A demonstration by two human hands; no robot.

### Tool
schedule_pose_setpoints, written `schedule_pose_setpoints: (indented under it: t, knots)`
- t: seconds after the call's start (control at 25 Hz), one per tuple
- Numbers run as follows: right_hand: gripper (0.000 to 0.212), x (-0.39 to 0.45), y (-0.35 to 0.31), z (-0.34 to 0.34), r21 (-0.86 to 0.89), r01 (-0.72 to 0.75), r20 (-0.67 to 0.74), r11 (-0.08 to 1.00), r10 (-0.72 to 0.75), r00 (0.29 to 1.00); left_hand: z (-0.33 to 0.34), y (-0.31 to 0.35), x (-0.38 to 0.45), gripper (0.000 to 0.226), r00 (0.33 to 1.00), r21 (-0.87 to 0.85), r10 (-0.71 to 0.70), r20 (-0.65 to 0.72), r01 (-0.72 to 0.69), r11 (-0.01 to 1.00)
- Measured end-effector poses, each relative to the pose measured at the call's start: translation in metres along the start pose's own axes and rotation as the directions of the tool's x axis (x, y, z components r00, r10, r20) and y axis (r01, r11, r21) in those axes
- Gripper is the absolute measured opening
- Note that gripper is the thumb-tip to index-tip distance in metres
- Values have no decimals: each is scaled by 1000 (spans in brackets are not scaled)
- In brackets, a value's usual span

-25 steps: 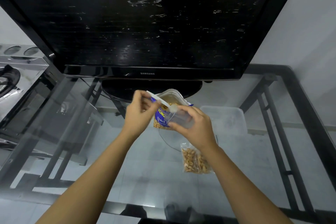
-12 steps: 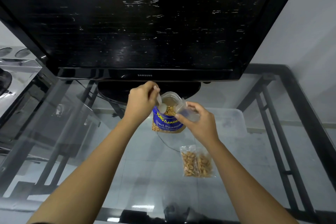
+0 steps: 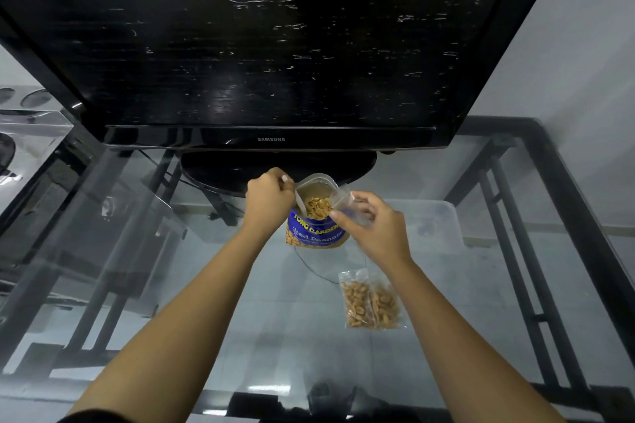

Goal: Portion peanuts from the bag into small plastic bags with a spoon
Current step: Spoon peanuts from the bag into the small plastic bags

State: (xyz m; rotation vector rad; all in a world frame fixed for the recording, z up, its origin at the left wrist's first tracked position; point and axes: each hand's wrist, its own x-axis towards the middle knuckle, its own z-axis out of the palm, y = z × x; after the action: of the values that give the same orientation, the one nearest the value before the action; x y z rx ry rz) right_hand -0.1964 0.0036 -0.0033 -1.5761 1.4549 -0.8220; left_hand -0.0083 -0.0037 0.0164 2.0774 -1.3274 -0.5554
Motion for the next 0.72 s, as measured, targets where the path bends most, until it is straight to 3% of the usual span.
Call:
schedule_pose_setpoints:
  t: [0.36, 0.72]
  knots:
    - [57, -2, -8, -7, 4, -37, 51, 999, 36, 998, -7, -2, 13, 17, 990, -233, -114, 87, 131, 964]
    - [54, -3, -14, -15, -6, -42, 34, 999, 42, 999, -7, -12, 22, 20, 932, -501, -328, 157, 361, 787]
